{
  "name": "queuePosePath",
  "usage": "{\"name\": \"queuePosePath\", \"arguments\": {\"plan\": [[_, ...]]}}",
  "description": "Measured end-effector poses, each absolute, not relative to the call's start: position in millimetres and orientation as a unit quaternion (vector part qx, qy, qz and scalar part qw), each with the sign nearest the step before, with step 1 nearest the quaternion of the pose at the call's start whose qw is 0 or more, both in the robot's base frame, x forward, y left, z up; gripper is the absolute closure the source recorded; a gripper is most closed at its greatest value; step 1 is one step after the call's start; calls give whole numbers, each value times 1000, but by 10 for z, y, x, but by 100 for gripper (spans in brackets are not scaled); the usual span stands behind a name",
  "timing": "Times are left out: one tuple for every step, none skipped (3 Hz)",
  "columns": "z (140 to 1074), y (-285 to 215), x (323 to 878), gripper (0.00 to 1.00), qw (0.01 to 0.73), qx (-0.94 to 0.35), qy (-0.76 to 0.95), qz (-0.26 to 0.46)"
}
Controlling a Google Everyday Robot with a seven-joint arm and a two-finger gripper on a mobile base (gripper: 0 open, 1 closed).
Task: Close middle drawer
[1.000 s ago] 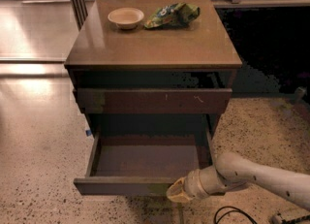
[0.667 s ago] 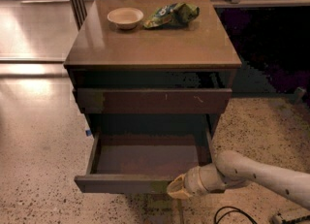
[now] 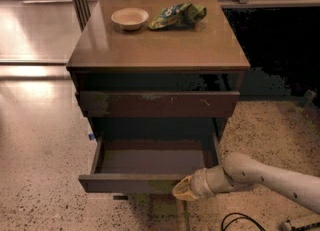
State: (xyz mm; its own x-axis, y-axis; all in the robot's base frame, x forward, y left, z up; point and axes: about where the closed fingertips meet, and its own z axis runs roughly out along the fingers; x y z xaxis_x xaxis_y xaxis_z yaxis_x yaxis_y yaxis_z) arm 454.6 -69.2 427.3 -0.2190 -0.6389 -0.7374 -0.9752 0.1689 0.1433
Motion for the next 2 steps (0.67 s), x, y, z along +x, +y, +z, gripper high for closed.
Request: {"name": "queuePosePath", "arguments": {"plan": [[4240, -692, 4591, 100, 275, -562, 713, 316], [4203, -693, 4714, 100, 285, -563, 709, 315]]}}
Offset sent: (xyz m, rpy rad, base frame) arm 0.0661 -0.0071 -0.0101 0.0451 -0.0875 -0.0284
